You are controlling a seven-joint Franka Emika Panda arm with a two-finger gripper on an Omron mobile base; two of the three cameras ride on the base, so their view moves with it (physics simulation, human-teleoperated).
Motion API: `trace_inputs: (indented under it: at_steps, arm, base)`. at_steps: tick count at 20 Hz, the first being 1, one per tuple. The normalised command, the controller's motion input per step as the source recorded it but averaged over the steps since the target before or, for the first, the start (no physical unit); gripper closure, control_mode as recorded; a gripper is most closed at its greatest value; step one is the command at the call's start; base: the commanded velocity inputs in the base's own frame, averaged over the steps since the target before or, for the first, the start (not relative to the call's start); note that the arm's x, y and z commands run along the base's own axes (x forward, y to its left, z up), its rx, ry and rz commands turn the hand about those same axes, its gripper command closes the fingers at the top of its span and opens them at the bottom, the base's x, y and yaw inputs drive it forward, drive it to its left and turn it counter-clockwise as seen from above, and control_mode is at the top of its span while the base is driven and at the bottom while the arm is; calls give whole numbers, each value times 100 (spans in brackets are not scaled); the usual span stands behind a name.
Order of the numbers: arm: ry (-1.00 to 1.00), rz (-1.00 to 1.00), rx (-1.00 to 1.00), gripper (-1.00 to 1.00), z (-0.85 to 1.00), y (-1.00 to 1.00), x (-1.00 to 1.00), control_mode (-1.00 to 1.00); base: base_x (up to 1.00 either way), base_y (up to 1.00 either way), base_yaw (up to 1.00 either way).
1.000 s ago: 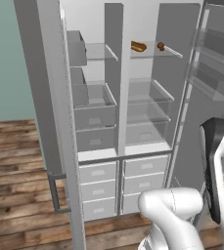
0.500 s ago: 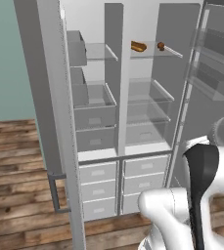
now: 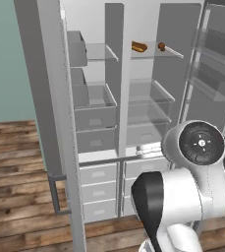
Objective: Pick up the frozen chicken drumstick from the freezer, place it on any shelf in the fridge, and close the fridge and freezer doors when done.
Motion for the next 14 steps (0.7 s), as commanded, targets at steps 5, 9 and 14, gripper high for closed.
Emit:
trace_inputs:
  at_steps: [5,9,14]
  arm:
    - [-18,-13,6,-100,-22,100,0,-100]
    - [-17,-16,8,-100,-31,100,0,-100]
    - [-14,-25,13,-100,-34,100,22,-100]
  base:
    - [0,0,0]
    - [0,0,0]
    - [0,0,0]
